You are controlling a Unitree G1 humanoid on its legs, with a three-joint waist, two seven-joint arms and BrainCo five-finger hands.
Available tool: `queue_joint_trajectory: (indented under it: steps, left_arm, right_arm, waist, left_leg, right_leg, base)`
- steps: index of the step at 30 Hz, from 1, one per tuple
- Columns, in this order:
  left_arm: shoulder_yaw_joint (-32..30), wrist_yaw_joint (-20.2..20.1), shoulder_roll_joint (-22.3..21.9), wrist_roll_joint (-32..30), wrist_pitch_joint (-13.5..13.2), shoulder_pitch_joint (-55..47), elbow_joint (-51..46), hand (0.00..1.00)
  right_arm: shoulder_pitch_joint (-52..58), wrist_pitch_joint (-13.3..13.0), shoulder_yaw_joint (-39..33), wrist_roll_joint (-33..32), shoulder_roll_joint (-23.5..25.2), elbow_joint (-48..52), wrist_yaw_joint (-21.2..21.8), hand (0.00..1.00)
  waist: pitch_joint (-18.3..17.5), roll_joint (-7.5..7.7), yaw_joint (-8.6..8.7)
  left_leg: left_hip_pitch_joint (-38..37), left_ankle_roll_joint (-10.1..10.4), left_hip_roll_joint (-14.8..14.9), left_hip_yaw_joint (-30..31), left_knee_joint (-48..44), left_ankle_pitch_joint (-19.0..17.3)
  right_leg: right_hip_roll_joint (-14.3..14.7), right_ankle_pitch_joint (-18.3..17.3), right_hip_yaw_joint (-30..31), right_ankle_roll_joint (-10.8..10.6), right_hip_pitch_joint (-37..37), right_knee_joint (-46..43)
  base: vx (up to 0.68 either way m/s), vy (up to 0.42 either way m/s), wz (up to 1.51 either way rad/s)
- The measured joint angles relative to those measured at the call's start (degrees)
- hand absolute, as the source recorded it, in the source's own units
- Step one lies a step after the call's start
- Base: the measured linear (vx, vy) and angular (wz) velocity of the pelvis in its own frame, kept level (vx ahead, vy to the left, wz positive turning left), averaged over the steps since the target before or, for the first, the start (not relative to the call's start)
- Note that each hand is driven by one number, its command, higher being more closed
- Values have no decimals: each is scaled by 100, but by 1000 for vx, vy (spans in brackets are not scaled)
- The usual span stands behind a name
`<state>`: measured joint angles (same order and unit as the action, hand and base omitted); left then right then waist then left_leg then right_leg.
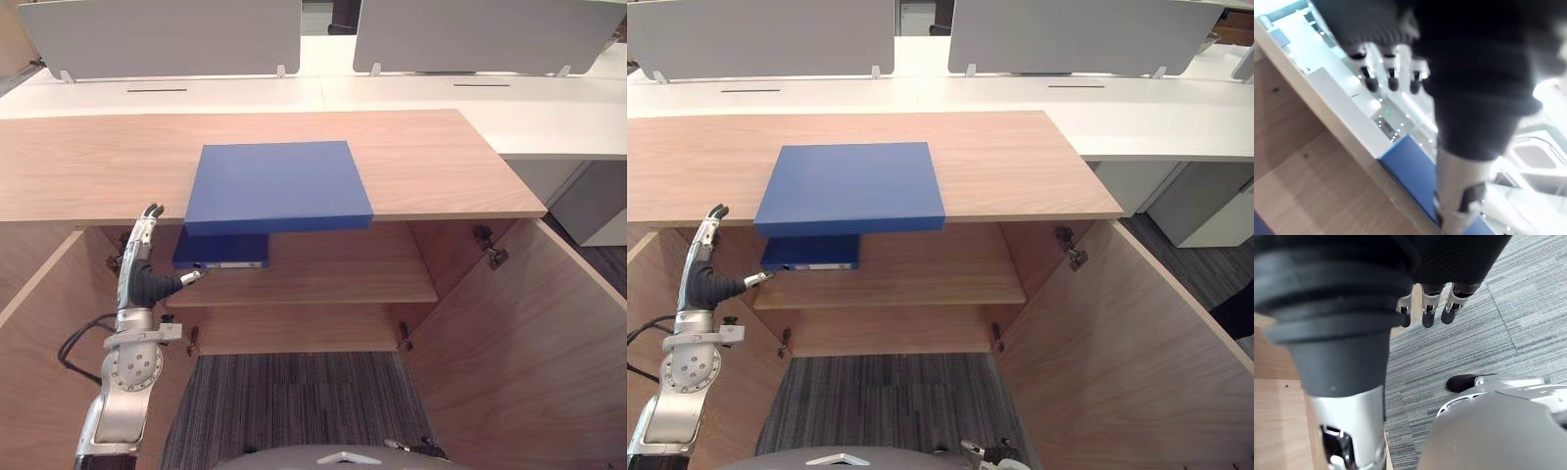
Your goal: Walk over to the cabinet, pick up the folder, carry it to the office cabinet, place the folder inside the office cabinet, then close the office cabinet door
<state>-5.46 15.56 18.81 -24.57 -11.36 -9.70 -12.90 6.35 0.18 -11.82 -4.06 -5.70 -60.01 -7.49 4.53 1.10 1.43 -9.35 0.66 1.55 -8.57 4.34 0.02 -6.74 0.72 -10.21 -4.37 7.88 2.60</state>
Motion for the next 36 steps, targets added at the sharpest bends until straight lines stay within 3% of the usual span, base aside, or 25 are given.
queue_joint_trajectory:
  steps: [12, 27, 36]
  left_arm:
    - [728, 302, 314, -1629, 170, 359, -169, 0]
    - [1458, 366, 371, -2629, 517, 1229, 446, 0]
    - [1476, 366, 483, -2976, 746, 1544, 974, 0]
  right_arm:
    - [3, -2, 106, 0, -65, -172, -2, 0]
    - [-57, -1, 220, -3, -109, -173, -3, 0]
    - [-108, 1, 214, -9, -109, -173, 1, 0]
  waist:
    - [-24, -37, 94]
    - [-76, -80, 294]
    - [-81, -69, 385]
  left_leg:
    - [-19, 0, 2, -69, 1, -3]
    - [-21, 9, -4, -182, 11, -22]
    - [-16, 10, -2, -211, 11, -35]
  right_leg:
    - [6, 48, 55, 33, 6, 54]
    - [15, 125, 164, 0, 1, 200]
    - [17, 143, 177, -6, -22, 202]
  base:
    - [-5, -2, -2]
    - [-3, -6, -4]
    - [-9, -6, -1]
